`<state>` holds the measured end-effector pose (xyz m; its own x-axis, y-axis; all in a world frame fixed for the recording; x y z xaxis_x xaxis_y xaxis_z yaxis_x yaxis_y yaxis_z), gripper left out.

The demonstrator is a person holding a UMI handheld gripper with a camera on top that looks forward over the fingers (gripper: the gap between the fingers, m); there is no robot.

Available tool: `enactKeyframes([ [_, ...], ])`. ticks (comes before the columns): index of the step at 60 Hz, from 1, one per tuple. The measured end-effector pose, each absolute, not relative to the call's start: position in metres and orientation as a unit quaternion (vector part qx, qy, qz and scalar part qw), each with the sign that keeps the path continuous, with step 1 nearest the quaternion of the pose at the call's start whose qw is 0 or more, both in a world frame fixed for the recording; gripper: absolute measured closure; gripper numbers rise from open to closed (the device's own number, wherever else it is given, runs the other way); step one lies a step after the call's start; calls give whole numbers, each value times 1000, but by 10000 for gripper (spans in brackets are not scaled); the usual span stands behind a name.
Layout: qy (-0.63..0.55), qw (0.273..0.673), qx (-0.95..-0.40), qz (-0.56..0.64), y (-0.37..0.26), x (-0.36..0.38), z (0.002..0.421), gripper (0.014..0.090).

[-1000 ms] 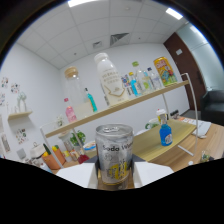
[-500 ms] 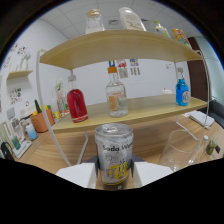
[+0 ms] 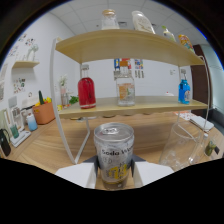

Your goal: Make me a cup of Mojito.

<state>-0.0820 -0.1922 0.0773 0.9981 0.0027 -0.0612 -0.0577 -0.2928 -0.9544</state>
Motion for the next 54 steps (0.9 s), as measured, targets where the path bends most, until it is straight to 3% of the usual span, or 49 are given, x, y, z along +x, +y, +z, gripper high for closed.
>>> enactKeyframes([
  [13, 1, 586, -810, 9, -201, -85, 75, 498],
  [16, -1, 580, -814, 9, -205, -85, 77, 430],
  [22, -8, 573, -819, 15, -217, -92, 92, 179],
  [40, -22, 553, -832, 21, -279, -92, 148, 187],
  [54, -24, 517, -856, 9, -327, -51, 157, 190],
])
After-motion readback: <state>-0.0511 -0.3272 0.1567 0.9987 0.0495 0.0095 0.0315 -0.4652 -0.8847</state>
